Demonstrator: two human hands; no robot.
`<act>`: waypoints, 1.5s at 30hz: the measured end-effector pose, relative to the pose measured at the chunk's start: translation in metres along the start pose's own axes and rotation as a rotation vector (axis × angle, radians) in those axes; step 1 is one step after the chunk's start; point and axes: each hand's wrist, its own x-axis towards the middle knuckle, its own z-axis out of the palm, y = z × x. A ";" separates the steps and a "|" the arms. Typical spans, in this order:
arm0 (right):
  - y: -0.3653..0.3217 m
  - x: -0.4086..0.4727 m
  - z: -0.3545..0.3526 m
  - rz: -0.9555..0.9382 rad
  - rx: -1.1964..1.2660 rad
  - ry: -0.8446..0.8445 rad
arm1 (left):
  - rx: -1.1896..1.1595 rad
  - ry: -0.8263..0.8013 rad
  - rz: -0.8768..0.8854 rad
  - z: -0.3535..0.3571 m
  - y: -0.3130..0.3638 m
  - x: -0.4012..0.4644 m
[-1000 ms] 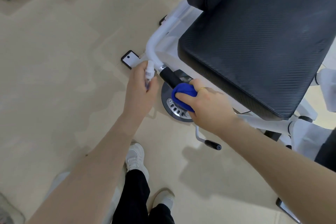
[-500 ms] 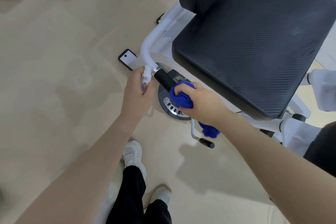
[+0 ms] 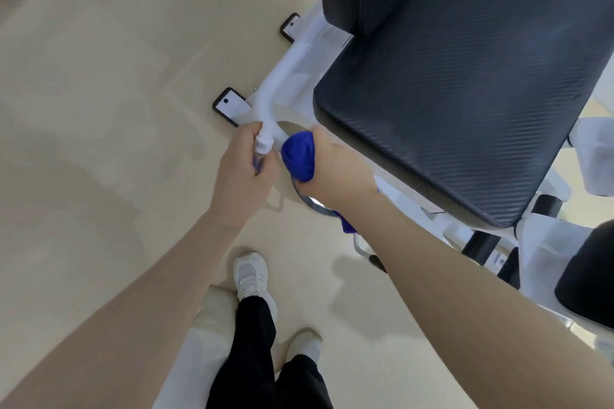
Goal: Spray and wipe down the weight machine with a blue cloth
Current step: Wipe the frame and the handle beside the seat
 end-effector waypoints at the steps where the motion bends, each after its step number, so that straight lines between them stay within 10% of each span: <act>1: 0.008 -0.012 -0.002 0.049 -0.017 -0.004 | 0.016 -0.029 -0.007 0.000 0.002 0.000; 8: -0.008 -0.034 0.002 0.054 -0.367 0.028 | 0.023 -0.145 0.012 -0.003 0.006 0.002; 13: -0.034 0.004 0.026 -0.049 -0.512 0.342 | 0.002 -0.063 0.047 -0.013 0.002 0.008; 18: 0.002 -0.050 0.018 -0.037 -0.514 0.219 | 0.051 -0.090 0.018 -0.011 0.005 -0.001; 27: 0.065 -0.052 -0.027 0.377 0.836 -0.545 | -0.015 -0.094 -0.034 0.002 0.018 -0.035; 32: 0.047 -0.031 -0.022 0.280 0.404 -0.449 | 0.023 -0.083 -0.059 -0.009 0.009 -0.032; 36: -0.006 -0.023 -0.002 0.194 -0.151 -0.050 | 0.009 -0.070 -0.037 -0.015 0.009 -0.018; 45: 0.004 -0.025 0.006 -0.110 -0.378 0.025 | 0.001 -0.082 0.024 -0.013 0.030 -0.003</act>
